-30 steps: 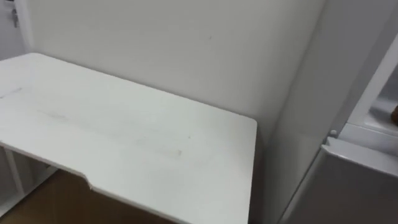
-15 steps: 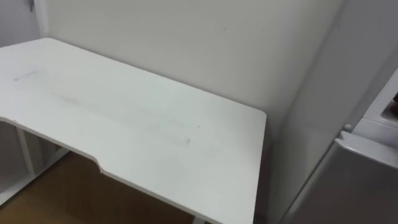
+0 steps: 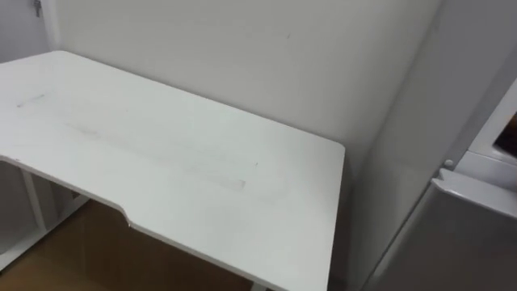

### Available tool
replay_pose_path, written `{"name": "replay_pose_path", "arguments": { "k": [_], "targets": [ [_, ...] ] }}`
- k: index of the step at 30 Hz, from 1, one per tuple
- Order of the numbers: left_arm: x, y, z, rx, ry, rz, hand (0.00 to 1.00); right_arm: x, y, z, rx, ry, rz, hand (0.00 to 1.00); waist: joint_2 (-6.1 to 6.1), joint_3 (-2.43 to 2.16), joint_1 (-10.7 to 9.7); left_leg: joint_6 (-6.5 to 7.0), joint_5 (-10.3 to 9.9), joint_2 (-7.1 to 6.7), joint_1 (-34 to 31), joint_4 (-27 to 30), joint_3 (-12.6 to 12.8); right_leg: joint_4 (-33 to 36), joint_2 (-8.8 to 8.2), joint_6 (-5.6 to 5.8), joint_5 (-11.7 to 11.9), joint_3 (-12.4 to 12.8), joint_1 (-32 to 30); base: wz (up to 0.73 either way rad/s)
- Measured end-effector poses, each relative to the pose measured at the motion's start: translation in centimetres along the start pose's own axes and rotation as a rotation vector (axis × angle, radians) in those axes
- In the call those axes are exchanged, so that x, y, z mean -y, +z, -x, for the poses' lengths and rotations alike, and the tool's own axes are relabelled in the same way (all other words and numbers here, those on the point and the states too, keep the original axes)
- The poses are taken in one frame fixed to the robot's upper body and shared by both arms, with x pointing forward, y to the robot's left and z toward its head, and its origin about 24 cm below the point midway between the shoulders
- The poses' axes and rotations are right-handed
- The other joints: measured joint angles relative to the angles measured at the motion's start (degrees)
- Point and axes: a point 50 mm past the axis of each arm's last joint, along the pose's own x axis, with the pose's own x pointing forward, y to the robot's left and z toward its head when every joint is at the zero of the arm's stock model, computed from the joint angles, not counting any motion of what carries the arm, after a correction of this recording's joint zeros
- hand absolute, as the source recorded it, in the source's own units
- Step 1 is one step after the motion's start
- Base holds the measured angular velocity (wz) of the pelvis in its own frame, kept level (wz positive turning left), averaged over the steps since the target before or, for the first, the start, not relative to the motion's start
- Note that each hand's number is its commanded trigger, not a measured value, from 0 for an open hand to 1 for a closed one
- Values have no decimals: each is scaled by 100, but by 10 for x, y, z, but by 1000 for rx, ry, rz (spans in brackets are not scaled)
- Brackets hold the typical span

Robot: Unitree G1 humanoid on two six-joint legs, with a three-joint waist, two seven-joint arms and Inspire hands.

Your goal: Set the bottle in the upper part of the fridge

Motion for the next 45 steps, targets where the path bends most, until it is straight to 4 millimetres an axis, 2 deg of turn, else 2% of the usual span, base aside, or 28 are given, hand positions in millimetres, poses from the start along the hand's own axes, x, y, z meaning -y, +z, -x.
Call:
{"name": "replay_pose_path", "arguments": {
  "k": [3,20,26,34,45],
  "targets": [
    [2,1,0,2,-6,-9,0,0,-1,1,8,25,3,0,20,-11,-6,-2,1,3,13,-3,1,3,1,-1,0,11,-7,0],
    [4,7,-1,22,-9,-9,0,4,-8,4,-7,142,-1,0,24,-7,-36,-26,-23,9,243,-57,31,-89,23,10,-12,22,176,0],
    [2,-3,-1,-19,-1,-13,0,5,-14,7,-27,218,-15,0,23,-6,-17,-29,-35,2,541,-218,141,-109,6,33,-10,140,390,-7],
    [0,-11,1,-38,7,-15,0,10,-20,12,-39,252,-68,0,33,-13,-38,-21,-111,-6,728,-219,168,-203,18,75,-31,141,629,0],
    [1,-18,4,-47,15,36,0,8,-21,24,-11,338,-74,0,218,-119,-153,5,-169,-6,1028,-336,362,-205,-25,114,-52,341,783,-8]
  ]
}}
